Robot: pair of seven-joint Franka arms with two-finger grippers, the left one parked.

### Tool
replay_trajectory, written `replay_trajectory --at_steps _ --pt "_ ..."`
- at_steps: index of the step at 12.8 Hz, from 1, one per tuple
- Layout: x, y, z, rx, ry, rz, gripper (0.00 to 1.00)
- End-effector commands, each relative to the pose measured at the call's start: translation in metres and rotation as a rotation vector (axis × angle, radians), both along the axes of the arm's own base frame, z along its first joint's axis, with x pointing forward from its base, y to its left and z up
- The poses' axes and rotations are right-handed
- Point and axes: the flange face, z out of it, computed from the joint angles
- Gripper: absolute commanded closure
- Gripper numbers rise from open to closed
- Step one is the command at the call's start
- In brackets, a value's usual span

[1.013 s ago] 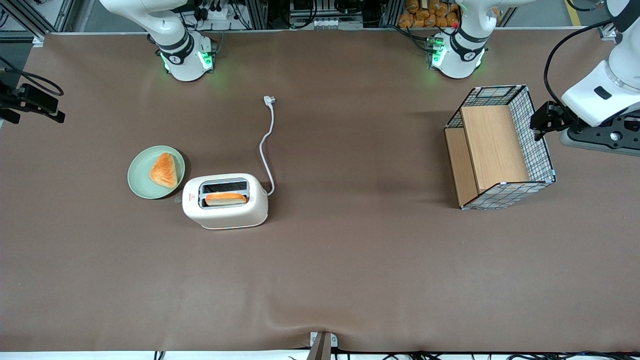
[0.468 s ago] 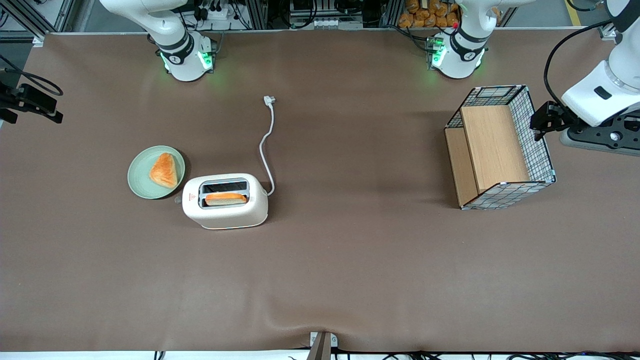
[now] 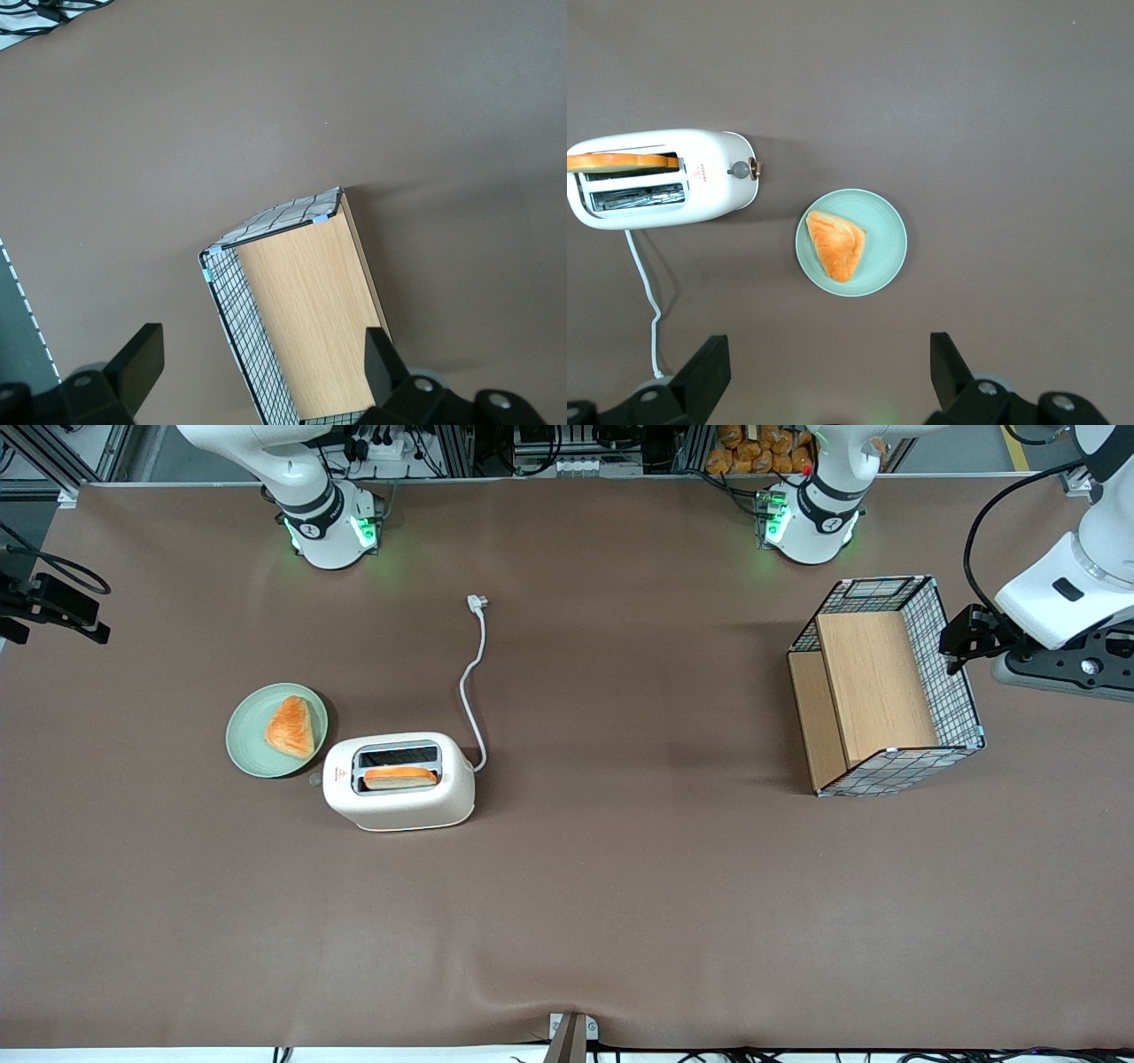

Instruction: Press toaster button with right arm

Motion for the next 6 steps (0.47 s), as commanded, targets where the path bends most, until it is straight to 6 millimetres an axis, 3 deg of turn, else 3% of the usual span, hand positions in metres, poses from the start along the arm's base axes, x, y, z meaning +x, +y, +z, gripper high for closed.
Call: replay_trajectory --at_steps 1,6 --pt "-0.0059 0.0019 0.0085 -0.009 -0.017 -0.015 0.00" --pt "-0.0054 0.0050 0.0083 -0.005 -0.015 -0.010 0.00"
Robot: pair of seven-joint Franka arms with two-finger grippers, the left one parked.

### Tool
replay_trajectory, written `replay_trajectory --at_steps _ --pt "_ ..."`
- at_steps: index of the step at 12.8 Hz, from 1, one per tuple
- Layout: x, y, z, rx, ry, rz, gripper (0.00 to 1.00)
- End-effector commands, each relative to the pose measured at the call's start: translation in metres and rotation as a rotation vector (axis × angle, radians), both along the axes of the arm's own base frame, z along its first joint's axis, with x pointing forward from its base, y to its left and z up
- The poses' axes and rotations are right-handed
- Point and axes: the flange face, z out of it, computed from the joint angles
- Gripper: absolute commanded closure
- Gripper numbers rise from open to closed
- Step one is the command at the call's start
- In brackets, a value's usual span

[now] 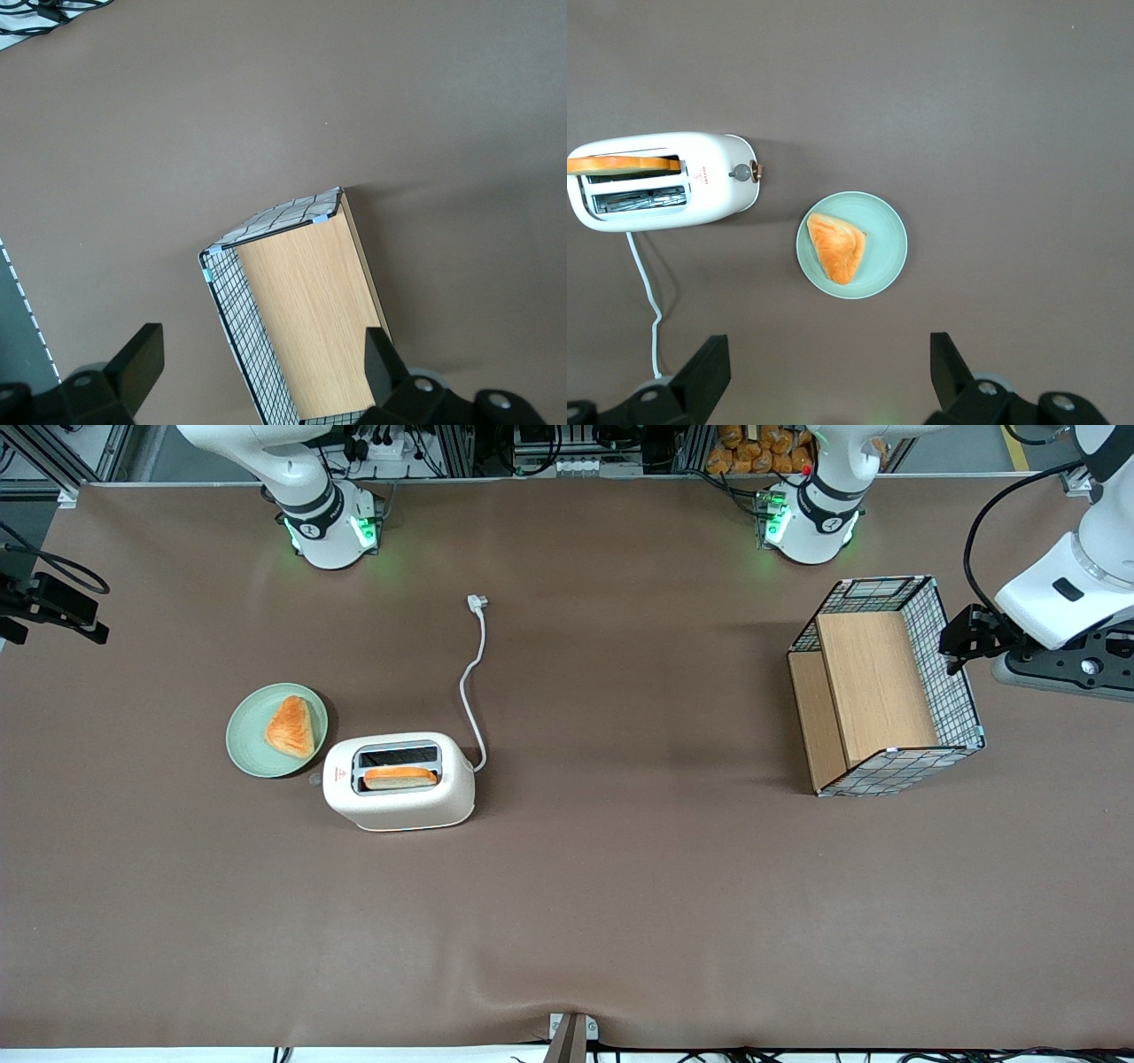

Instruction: Press toaster button with right arm

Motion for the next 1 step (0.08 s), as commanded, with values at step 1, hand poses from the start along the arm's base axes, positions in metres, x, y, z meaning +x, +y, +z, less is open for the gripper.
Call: replay_trajectory --at_steps 1 --pt "-0.0058 0.0038 0.0069 -0.005 -0.008 -0.011 0.00"
